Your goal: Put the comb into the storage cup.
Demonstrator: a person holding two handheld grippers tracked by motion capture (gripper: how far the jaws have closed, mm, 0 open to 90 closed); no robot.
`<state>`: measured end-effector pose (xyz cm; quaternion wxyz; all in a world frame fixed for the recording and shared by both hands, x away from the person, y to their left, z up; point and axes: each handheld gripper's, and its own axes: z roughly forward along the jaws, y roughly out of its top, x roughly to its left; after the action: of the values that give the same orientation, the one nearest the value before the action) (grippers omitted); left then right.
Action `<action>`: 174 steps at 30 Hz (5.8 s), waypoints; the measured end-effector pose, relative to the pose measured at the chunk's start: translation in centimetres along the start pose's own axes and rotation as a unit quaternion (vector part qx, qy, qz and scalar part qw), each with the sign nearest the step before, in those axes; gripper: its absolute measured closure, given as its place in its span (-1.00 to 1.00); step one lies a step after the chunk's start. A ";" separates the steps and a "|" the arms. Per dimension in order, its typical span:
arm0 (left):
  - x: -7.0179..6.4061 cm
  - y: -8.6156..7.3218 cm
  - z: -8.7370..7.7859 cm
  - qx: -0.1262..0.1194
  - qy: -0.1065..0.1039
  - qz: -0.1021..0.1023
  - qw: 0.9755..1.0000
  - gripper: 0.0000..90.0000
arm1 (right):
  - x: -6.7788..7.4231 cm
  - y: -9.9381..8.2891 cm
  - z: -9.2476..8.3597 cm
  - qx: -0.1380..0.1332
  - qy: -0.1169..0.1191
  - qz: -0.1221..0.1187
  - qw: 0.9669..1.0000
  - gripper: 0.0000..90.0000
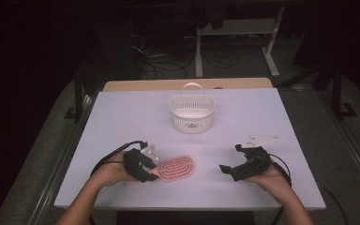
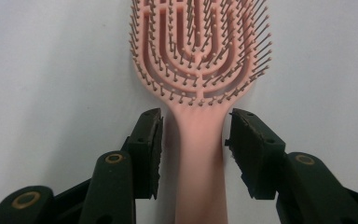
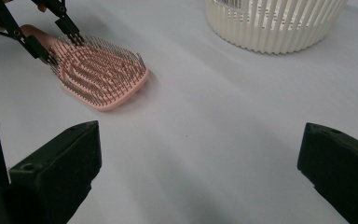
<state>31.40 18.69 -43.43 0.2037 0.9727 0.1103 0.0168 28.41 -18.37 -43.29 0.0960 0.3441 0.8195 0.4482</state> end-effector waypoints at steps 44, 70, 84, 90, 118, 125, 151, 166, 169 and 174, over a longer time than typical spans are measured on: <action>0.2 0.3 0.4 0.020 0.004 0.001 1.000 0.56 | -0.1 0.0 0.0 -0.001 0.001 0.001 1.000 -1.00; 0.7 -0.8 -0.8 -0.048 -0.005 -0.051 0.998 0.57 | -0.1 0.0 -0.1 -0.001 0.000 0.003 1.000 -1.00; 0.9 -0.9 -2.5 -0.128 0.021 -0.079 0.988 0.57 | -0.1 0.0 0.0 -0.002 0.000 0.002 1.000 -1.00; 1.1 -1.0 -3.1 -0.155 0.035 -0.085 0.984 0.57 | -0.1 0.0 -0.1 -0.003 0.000 0.003 1.000 -1.00; 2.4 1.2 -5.4 -0.258 0.084 -0.104 0.957 0.57 | -0.2 0.1 0.1 -0.008 0.004 0.005 1.000 -1.00; 2.8 1.9 -5.0 -0.280 0.086 -0.106 0.950 0.57 | -0.3 0.1 0.1 -0.013 0.003 0.004 1.000 -1.00; 2.9 2.6 -4.2 -0.336 0.091 -0.108 0.931 0.57 | 0.0 1.7 -0.4 -0.034 0.015 0.015 0.999 -1.00; 2.7 2.6 -4.0 -0.335 0.098 -0.104 0.931 0.57 | 0.0 3.9 -0.2 -0.050 0.031 0.025 0.998 -1.00; 2.8 2.5 -3.9 -0.335 0.097 -0.108 0.931 0.57 | -0.2 4.7 0.0 -0.060 0.036 0.024 0.997 -1.00; 2.9 2.6 -3.8 -0.331 0.100 -0.108 0.932 0.57 | -0.1 6.0 0.6 -0.070 0.045 0.018 0.996 -1.00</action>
<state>34.50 18.56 -38.95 0.5026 0.8256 0.2230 0.1270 31.64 -15.90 -38.83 0.0752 0.3304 0.7833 0.5212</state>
